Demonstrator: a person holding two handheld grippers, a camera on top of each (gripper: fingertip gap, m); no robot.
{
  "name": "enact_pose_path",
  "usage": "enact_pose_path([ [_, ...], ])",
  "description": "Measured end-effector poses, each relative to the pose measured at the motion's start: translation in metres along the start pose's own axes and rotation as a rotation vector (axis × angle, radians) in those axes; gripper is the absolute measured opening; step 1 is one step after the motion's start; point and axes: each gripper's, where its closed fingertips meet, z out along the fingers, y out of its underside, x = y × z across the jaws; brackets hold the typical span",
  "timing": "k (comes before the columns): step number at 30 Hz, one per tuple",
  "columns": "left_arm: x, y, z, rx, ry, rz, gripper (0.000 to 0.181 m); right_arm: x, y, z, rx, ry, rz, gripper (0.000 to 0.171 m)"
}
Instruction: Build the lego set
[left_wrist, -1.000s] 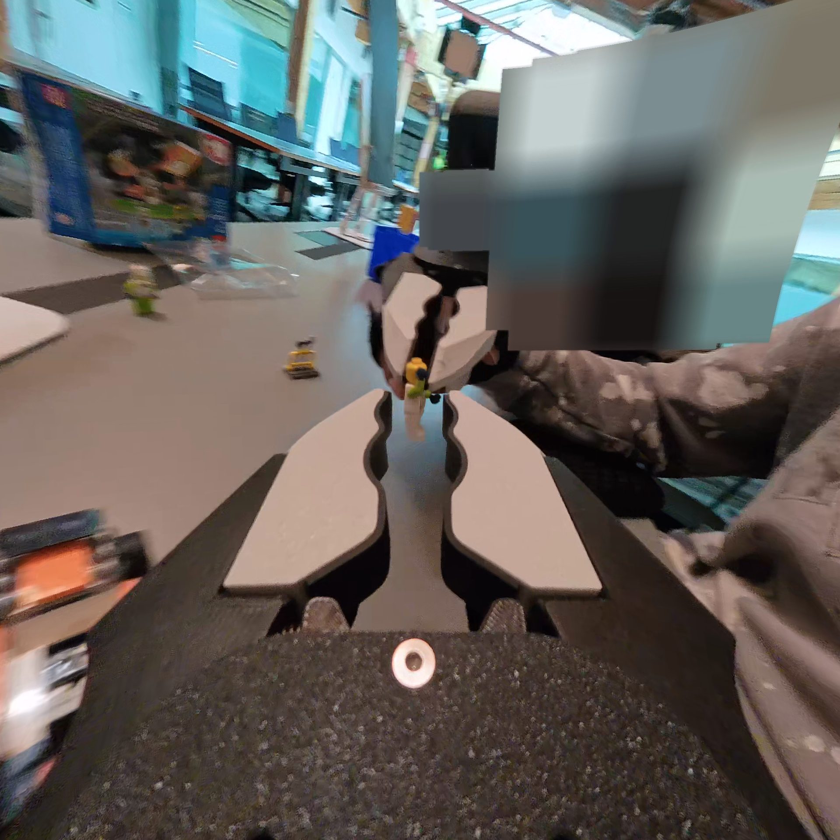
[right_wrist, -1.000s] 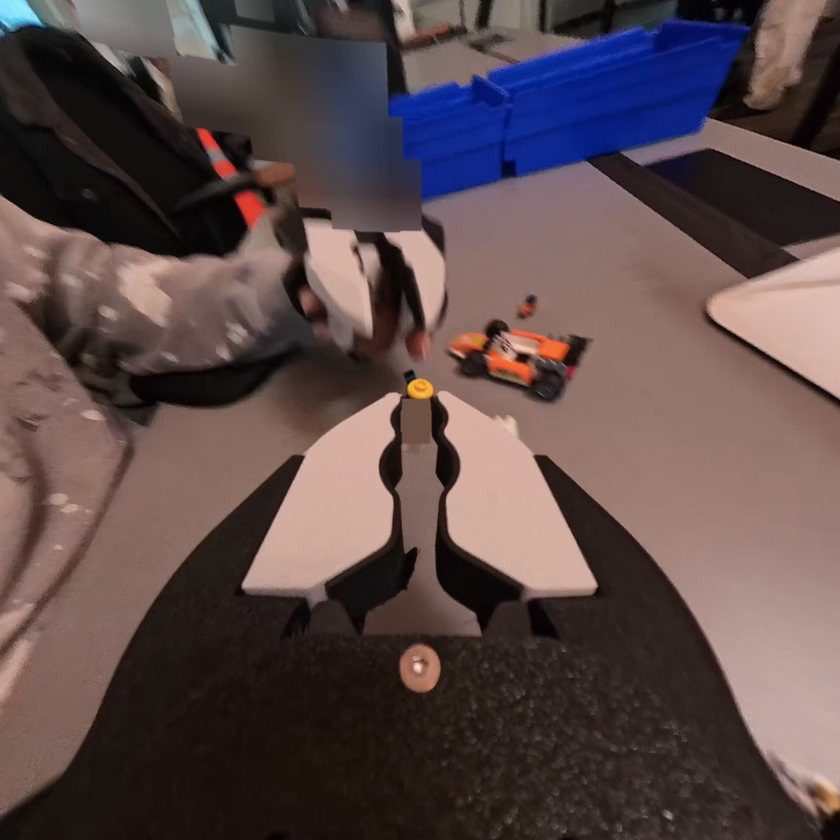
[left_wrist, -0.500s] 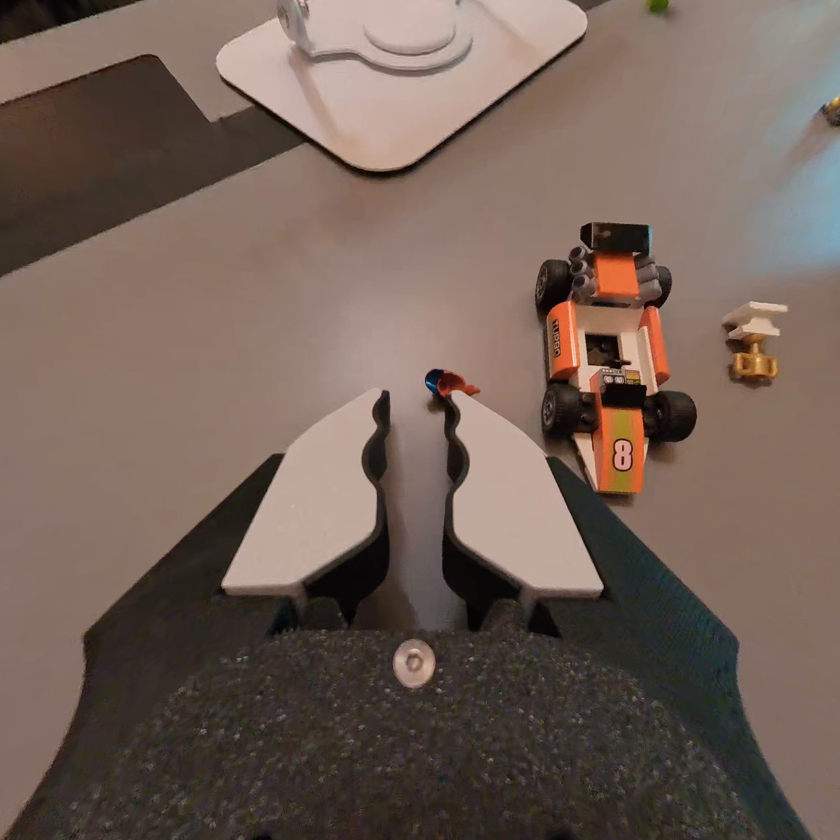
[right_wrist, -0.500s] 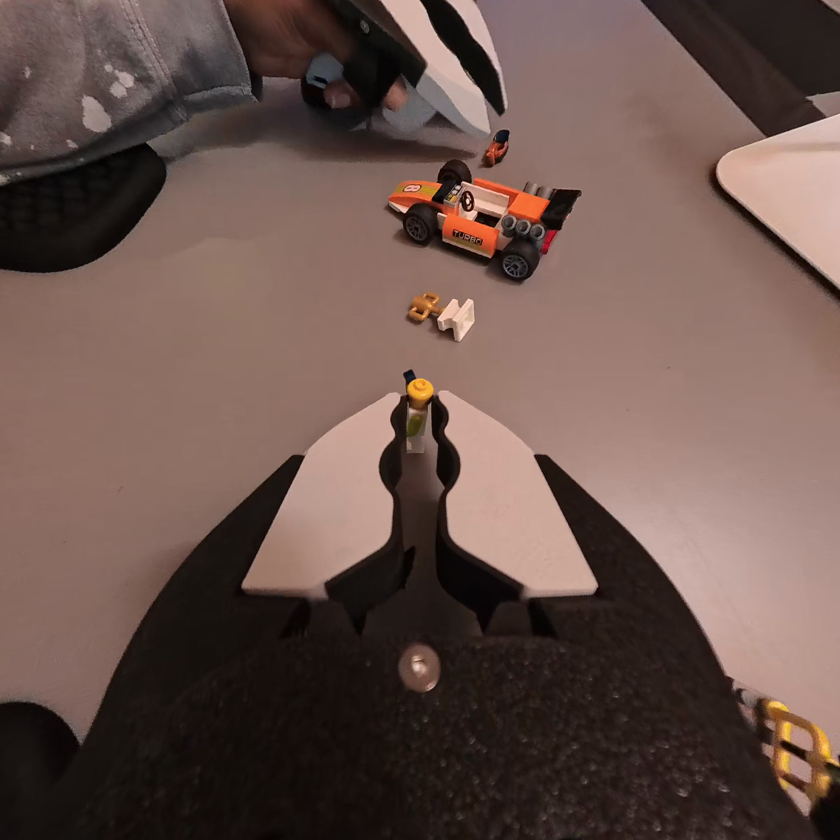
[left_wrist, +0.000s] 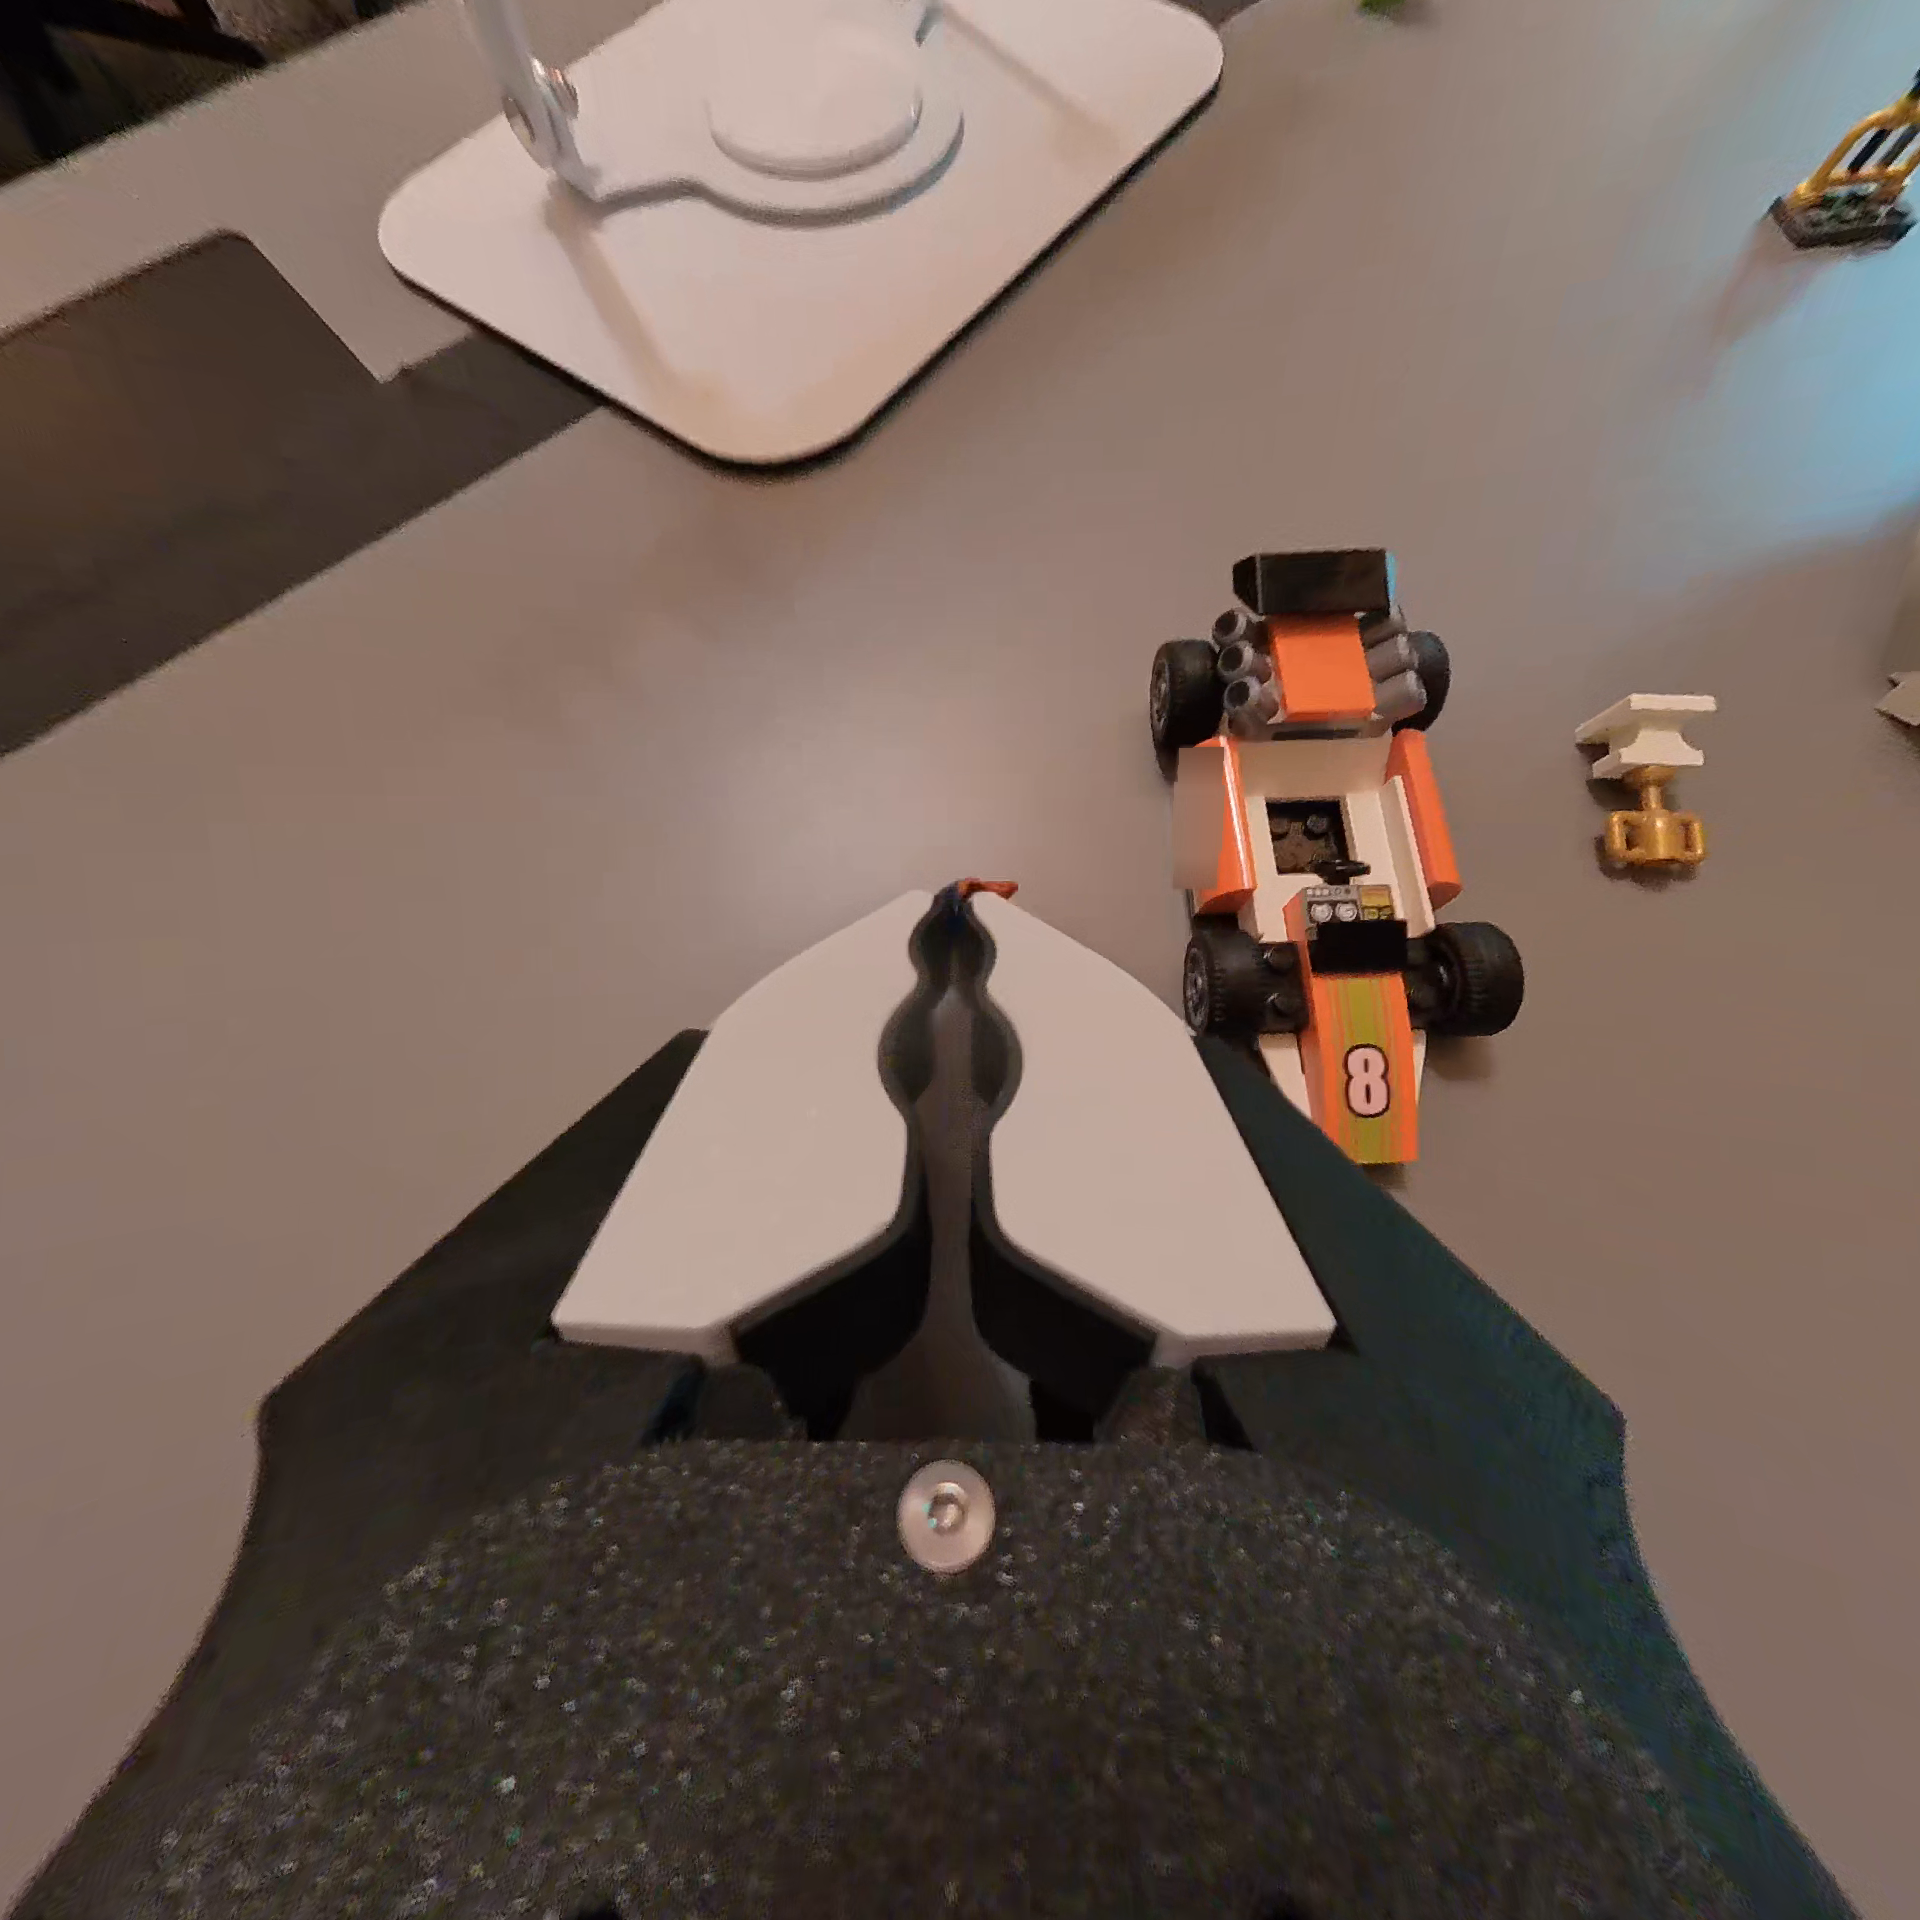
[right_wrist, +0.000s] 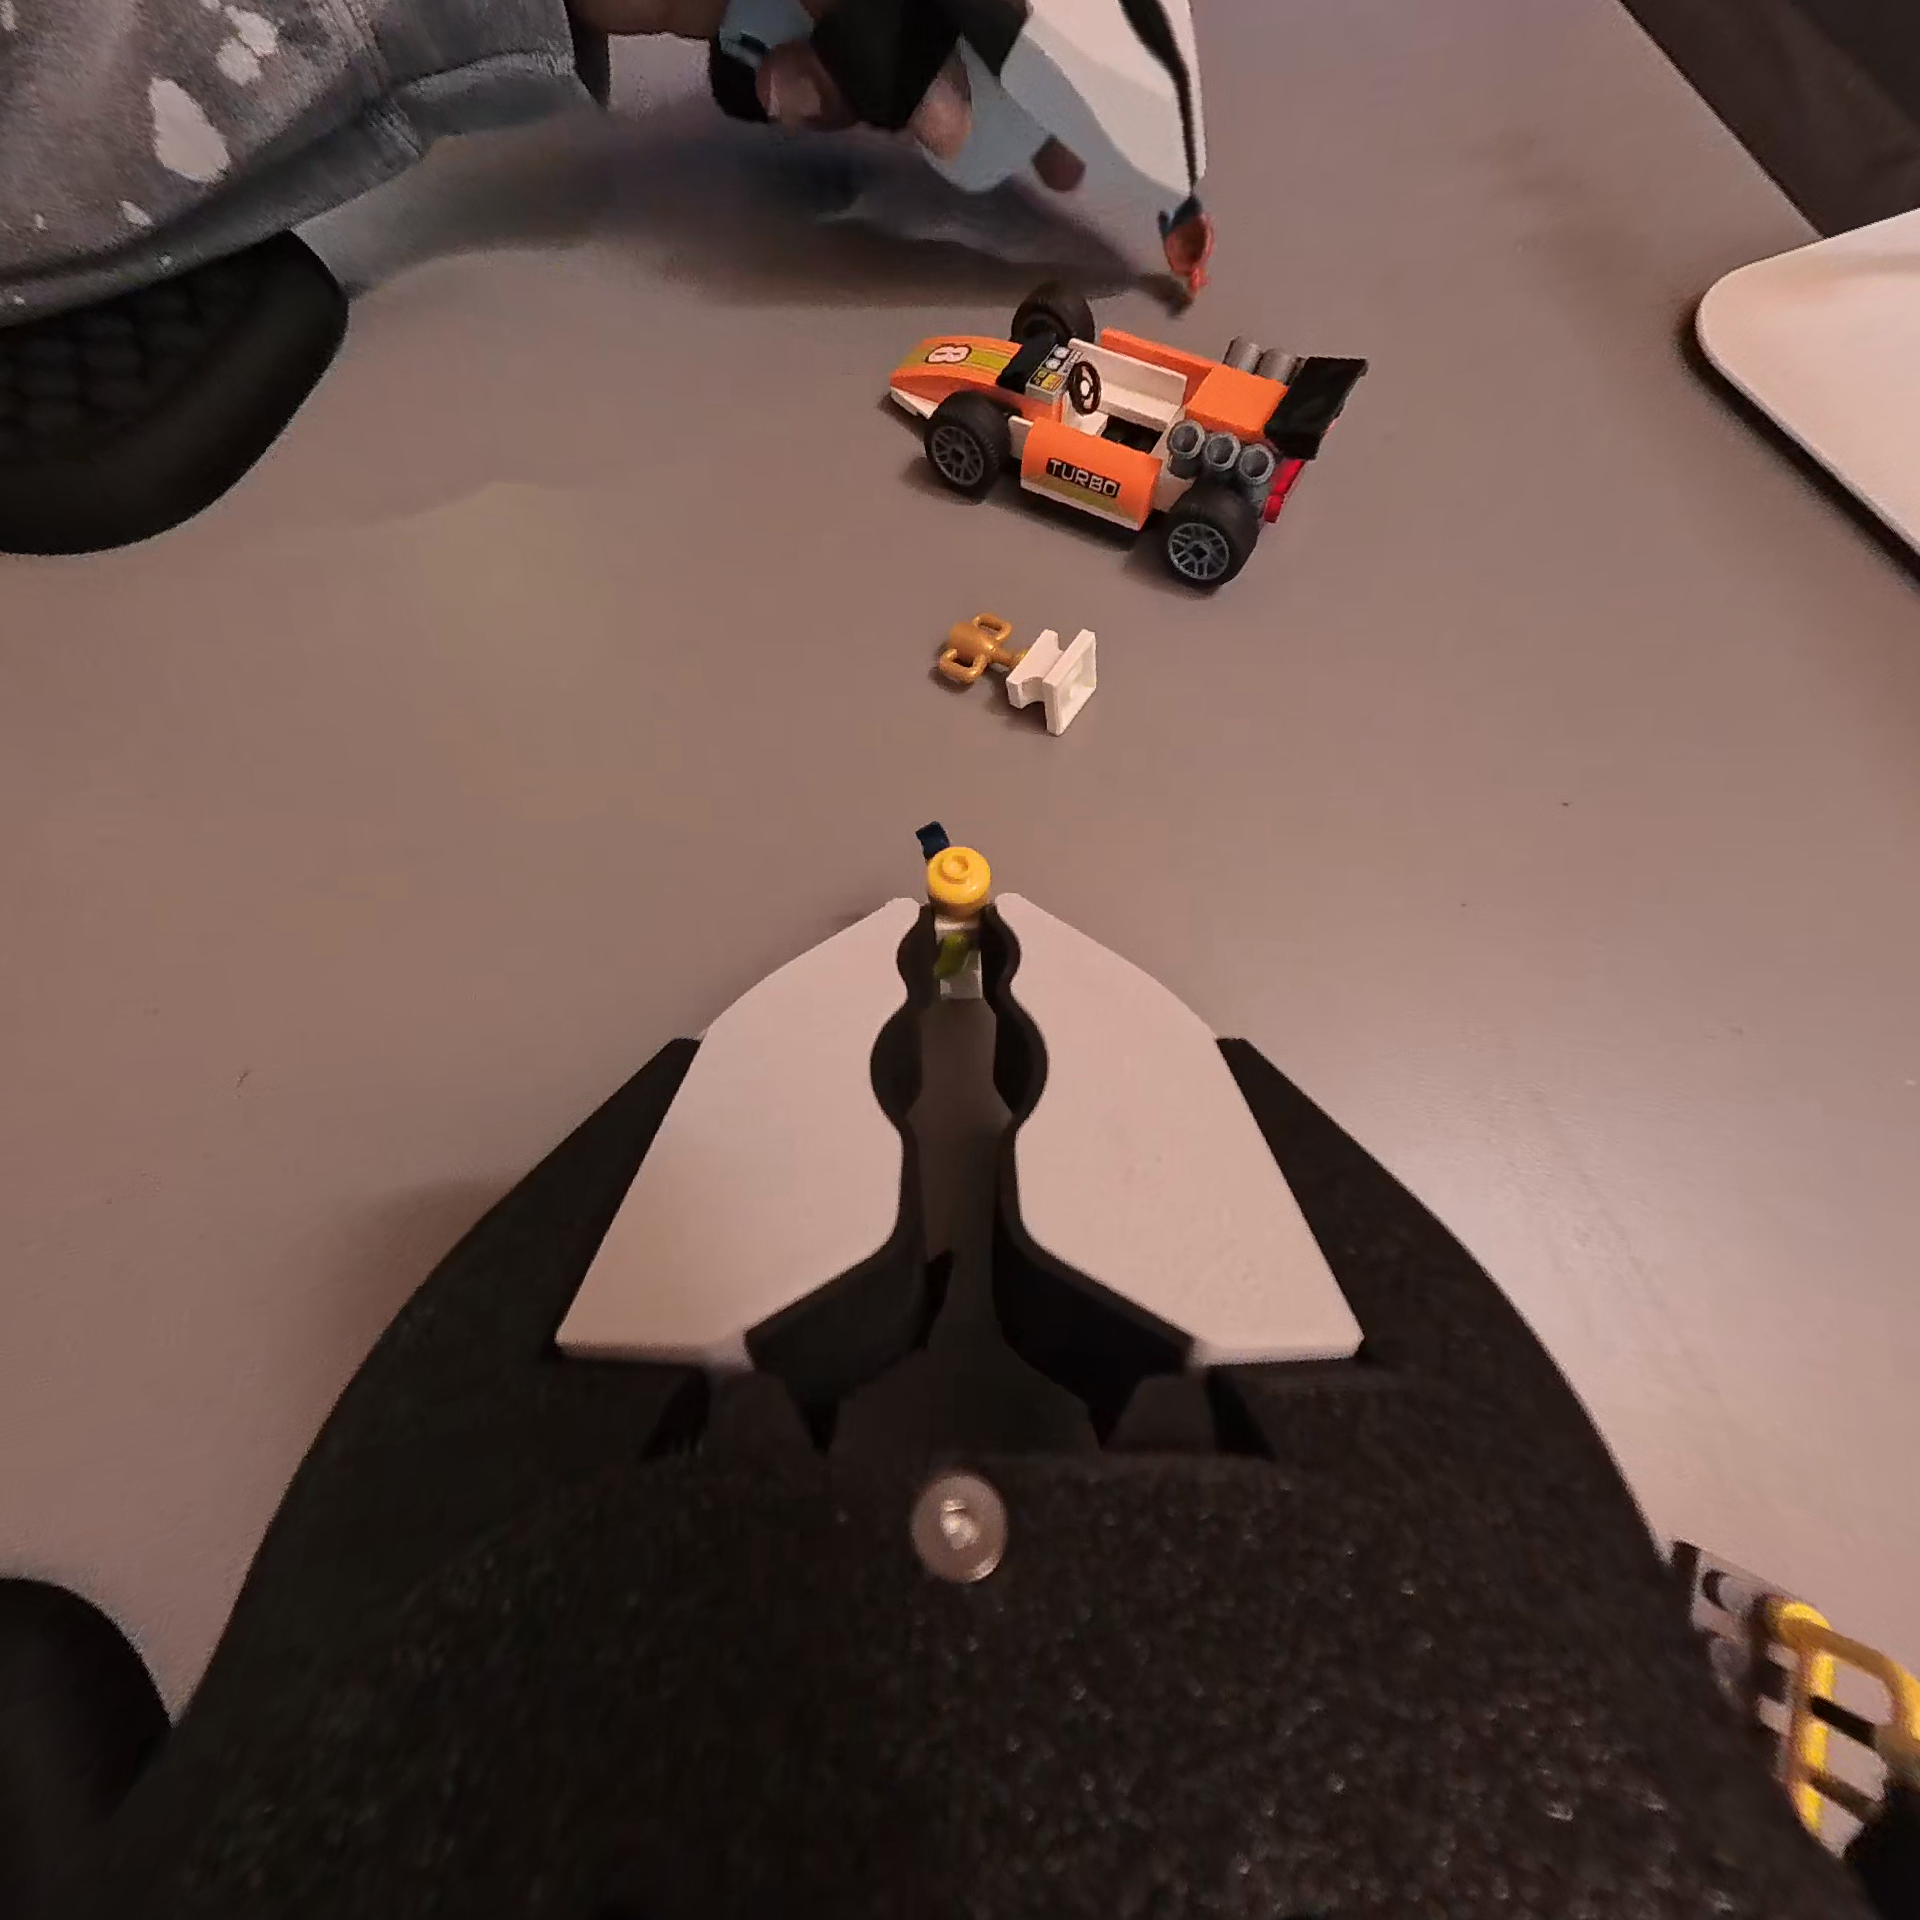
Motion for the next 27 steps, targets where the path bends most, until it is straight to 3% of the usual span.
enact_pose_path([
  [10,0.002,-0.057,-0.047,0.319,-0.016,-0.019,0.001,-0.002,-0.008,-0.003,0.039,-0.014,0.009,0.01],
  [16,0.036,-0.087,-0.066,0.504,0.022,0.076,0.001,-0.003,-0.016,-0.007,0.081,-0.018,0.019,0.018],
  [23,0.117,-0.097,-0.047,0.511,0.117,0.32,0.001,0.001,-0.065,-0.035,0.329,0.062,0.01,0.017],
  [27,0.154,-0.089,-0.031,0.46,0.147,0.459,0.001,-0.005,-0.079,-0.039,0.368,0.128,-0.07,0.017],
])
